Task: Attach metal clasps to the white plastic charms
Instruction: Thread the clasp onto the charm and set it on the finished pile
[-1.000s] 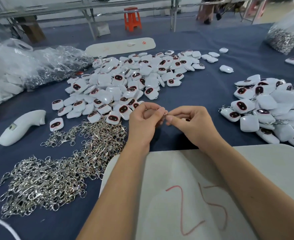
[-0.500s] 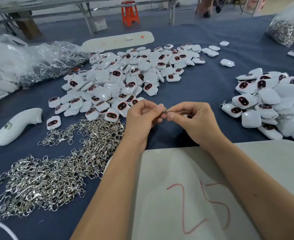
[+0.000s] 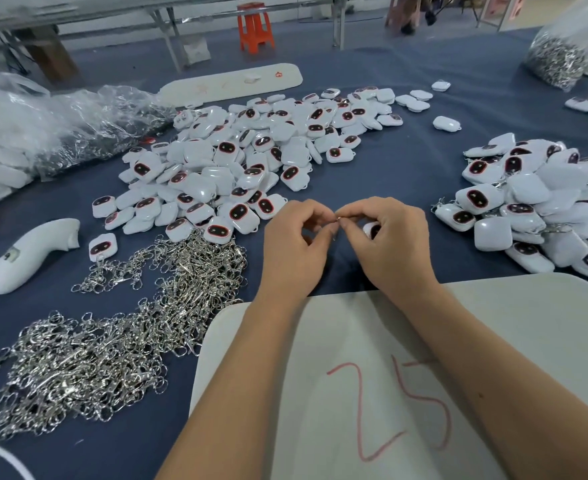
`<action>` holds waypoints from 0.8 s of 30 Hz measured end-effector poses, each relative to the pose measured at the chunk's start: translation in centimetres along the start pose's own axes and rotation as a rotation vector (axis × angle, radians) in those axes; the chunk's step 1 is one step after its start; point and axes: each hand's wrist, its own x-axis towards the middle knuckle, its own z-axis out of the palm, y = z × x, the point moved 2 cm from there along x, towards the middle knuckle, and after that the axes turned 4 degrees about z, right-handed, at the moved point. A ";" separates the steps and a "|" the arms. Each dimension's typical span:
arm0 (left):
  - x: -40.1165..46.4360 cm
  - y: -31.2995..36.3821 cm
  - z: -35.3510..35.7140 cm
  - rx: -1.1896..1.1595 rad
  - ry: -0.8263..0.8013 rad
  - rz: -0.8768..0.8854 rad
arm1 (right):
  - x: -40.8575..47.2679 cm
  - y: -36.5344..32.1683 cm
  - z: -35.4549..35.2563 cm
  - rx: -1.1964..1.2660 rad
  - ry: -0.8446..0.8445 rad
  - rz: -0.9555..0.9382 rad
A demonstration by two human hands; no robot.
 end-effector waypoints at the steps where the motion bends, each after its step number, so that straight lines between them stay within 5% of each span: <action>1: 0.0 -0.1 0.0 0.010 -0.005 0.011 | 0.0 -0.1 0.0 -0.018 -0.001 -0.009; 12: 0.1 0.4 -0.2 -0.017 -0.004 0.054 | 0.4 0.7 -0.2 0.244 -0.121 0.128; 24: 0.0 0.3 -0.3 -0.088 -0.046 0.015 | 0.0 0.0 -0.2 -0.044 0.029 -0.094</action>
